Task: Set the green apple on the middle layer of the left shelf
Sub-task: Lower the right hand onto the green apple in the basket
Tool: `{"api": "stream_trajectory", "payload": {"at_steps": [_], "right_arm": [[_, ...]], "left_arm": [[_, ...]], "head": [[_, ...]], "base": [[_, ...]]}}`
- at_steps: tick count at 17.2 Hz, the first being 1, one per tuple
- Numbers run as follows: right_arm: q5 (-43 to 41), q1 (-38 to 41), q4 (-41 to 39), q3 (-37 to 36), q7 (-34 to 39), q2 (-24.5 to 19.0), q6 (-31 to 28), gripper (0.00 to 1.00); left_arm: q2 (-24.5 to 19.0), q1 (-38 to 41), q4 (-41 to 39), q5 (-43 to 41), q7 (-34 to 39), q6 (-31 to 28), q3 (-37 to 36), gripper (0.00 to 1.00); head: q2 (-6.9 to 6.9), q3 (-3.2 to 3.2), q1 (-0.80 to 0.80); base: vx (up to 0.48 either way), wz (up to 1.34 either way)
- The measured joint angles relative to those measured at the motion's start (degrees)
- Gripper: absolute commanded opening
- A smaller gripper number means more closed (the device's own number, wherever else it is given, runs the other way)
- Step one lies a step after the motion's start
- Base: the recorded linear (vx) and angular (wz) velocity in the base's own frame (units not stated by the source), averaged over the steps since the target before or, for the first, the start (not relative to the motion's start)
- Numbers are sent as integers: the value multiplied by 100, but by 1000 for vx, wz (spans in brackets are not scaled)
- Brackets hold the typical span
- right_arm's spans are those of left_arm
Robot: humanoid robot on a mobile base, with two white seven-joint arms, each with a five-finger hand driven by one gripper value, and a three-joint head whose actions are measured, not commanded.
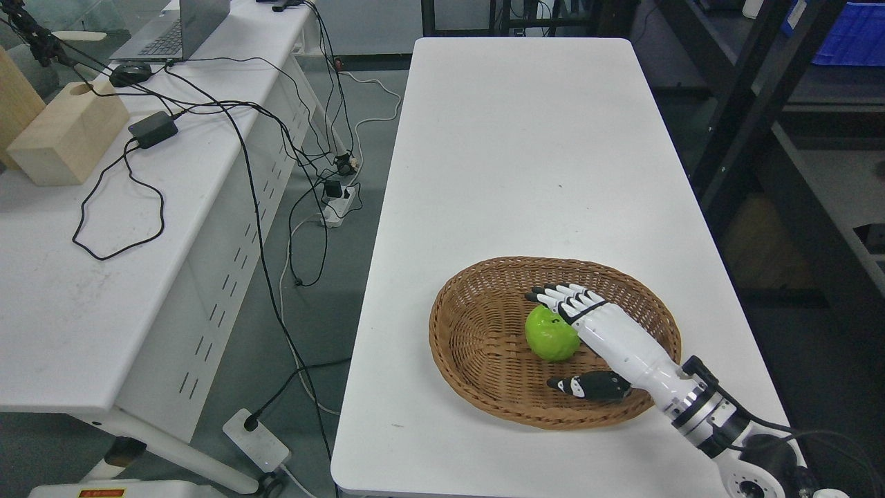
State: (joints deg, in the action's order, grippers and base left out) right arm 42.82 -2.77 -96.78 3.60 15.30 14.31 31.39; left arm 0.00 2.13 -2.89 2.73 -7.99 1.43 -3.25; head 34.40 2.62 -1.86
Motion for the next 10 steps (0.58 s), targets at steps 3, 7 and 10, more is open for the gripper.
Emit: {"api": "stream_trajectory", "payload": {"at_steps": [3, 7, 10], "right_arm": [[123, -134, 87, 93, 3, 11, -67, 100], [250, -326, 262, 183, 7, 34, -209, 100], [307, -442, 404, 236, 8, 49, -280, 100]], "left_arm": [[0, 0, 0, 0, 0, 0, 0, 100], [0, -1, 0, 0, -1, -1, 2, 100], [0, -1, 0, 0, -1, -1, 2, 100]], "head": [[1, 0, 0], [0, 0, 0], [1, 0, 0]], "base": [[0, 0], [0, 0], [0, 0]]}}
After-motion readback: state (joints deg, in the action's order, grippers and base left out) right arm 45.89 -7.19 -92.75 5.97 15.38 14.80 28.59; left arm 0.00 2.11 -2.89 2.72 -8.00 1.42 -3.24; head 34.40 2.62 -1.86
